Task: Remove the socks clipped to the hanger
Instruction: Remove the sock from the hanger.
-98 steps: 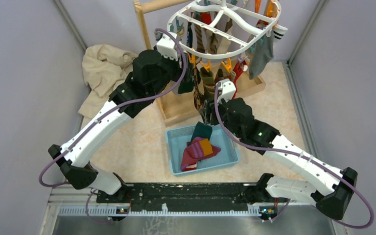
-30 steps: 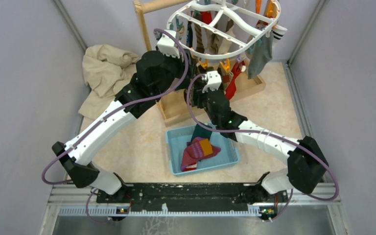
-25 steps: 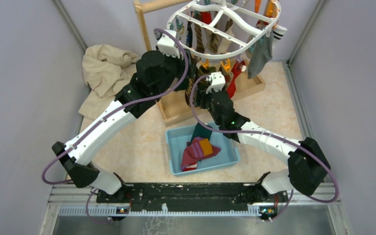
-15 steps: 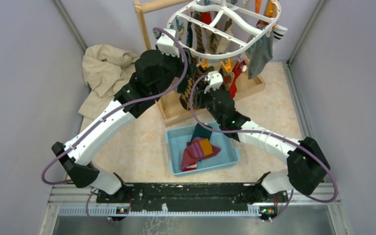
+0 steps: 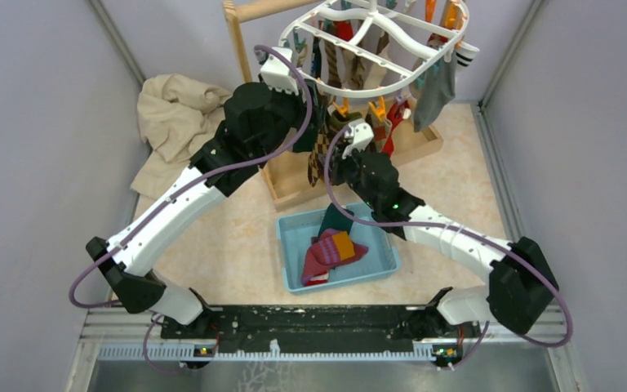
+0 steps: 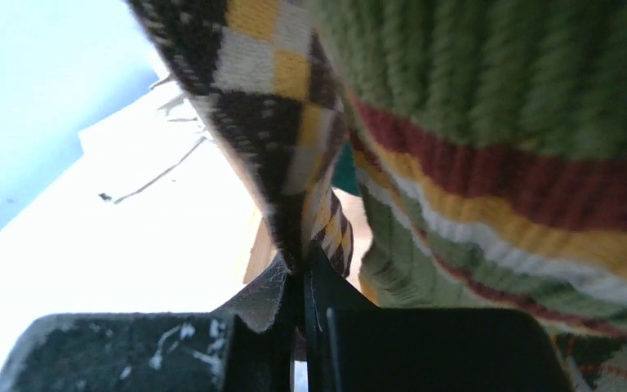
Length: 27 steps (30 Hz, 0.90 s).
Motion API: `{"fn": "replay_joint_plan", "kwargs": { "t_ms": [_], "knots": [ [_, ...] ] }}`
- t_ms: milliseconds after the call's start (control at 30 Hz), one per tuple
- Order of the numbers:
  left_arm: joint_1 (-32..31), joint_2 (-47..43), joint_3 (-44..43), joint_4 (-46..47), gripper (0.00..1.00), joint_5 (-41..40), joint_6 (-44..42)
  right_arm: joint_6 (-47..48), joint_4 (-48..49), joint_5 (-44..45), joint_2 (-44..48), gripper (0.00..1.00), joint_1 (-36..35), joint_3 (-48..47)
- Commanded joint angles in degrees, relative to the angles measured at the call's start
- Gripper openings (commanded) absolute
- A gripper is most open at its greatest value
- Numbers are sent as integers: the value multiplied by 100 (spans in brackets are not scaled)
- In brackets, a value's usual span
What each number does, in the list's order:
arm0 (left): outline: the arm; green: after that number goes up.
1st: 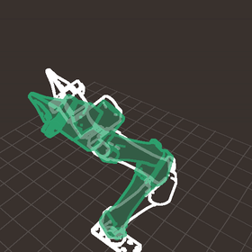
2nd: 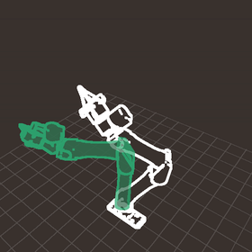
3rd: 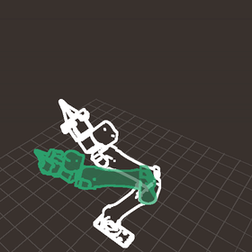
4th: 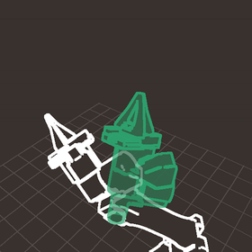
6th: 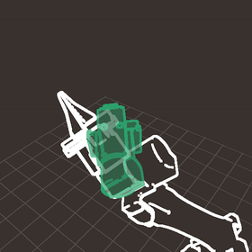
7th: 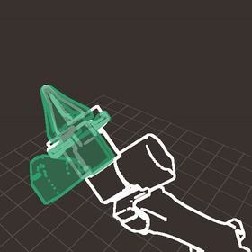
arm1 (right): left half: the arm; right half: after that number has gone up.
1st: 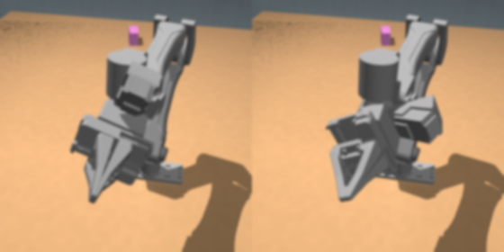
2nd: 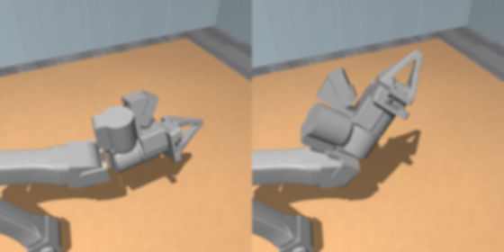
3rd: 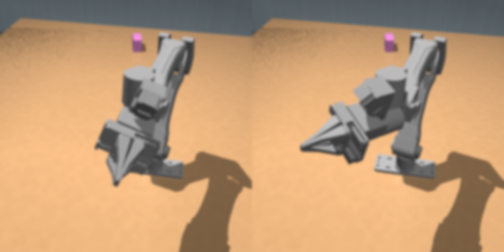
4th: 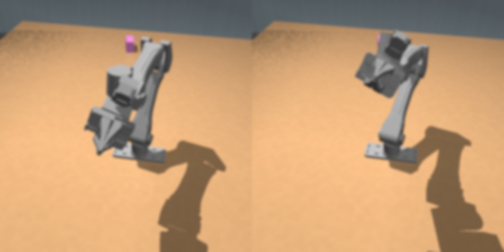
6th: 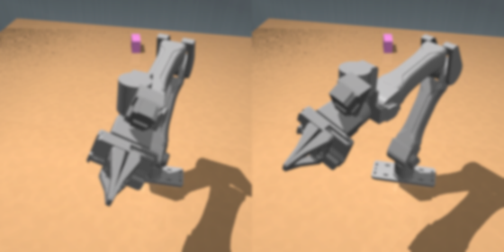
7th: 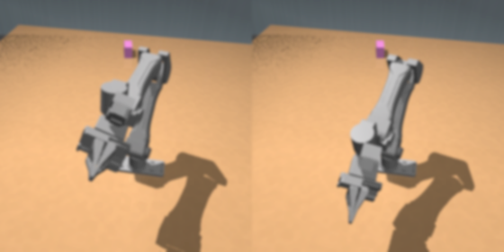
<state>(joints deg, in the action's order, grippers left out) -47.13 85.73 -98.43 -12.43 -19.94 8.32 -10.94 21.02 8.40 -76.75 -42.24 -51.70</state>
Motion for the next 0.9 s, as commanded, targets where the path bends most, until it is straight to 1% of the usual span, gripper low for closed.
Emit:
{"fn": "replay_joint_plan", "kwargs": {
  "t_ms": [0, 100, 233, 433, 533, 867],
  "knots": [
    [20, -31, -10, 66, 70, 63, -23, -284, 130, -415, 735, 0, 40, 99],
    [24, -33, 8, 46, 70, 70, 5, -349, 52, -416, 1026, 0, 44, 213],
    [26, -83, 84, 45, 71, 85, 75, -375, -129, -398, 1105, 0, 41, 184],
    [29, -114, 84, -86, 72, 58, 215, -323, -312, -464, 877, 0, 41, -7],
    [29, -76, -16, -260, 72, 49, 307, -321, -311, -558, 798, 0, 31, -15],
    [26, 51, -36, -362, 72, 60, 645, -217, -327, -559, 618, 0, -33, 2]
  ]
}}
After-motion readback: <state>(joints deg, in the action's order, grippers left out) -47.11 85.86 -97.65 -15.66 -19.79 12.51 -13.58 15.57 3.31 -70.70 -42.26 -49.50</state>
